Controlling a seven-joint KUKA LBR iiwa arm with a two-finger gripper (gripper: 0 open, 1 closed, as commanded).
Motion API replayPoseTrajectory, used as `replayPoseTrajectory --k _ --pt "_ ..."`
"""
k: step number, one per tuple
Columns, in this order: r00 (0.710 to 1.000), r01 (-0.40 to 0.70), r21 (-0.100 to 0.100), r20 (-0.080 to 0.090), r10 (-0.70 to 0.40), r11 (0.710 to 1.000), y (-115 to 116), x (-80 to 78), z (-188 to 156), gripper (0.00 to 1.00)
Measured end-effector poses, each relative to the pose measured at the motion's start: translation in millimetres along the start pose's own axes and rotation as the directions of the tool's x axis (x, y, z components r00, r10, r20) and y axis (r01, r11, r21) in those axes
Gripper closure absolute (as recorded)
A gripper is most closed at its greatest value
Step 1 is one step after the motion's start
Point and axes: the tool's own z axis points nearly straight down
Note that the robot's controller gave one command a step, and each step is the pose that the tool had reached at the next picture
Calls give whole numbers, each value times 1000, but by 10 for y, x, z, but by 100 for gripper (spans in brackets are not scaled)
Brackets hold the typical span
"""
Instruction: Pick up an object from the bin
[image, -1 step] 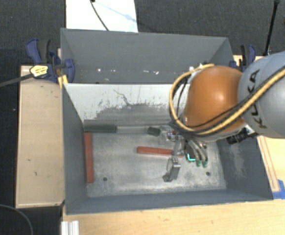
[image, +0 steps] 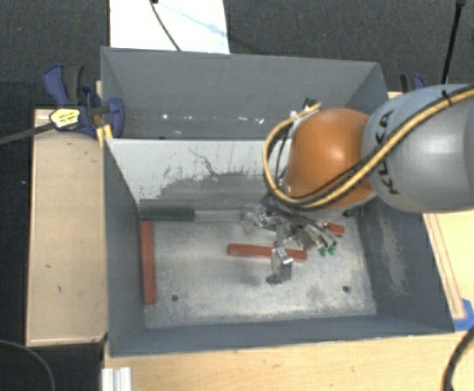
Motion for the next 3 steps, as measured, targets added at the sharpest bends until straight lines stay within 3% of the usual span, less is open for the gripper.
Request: replayPoseTrajectory --k 1,2,3 --pt "988 -158 0 5 158 988 -242 -250 395 0" --pt "987 -161 -1 10 161 987 -238 -270 367 100" --pt "987 -162 0 6 162 987 -242 -253 387 0"
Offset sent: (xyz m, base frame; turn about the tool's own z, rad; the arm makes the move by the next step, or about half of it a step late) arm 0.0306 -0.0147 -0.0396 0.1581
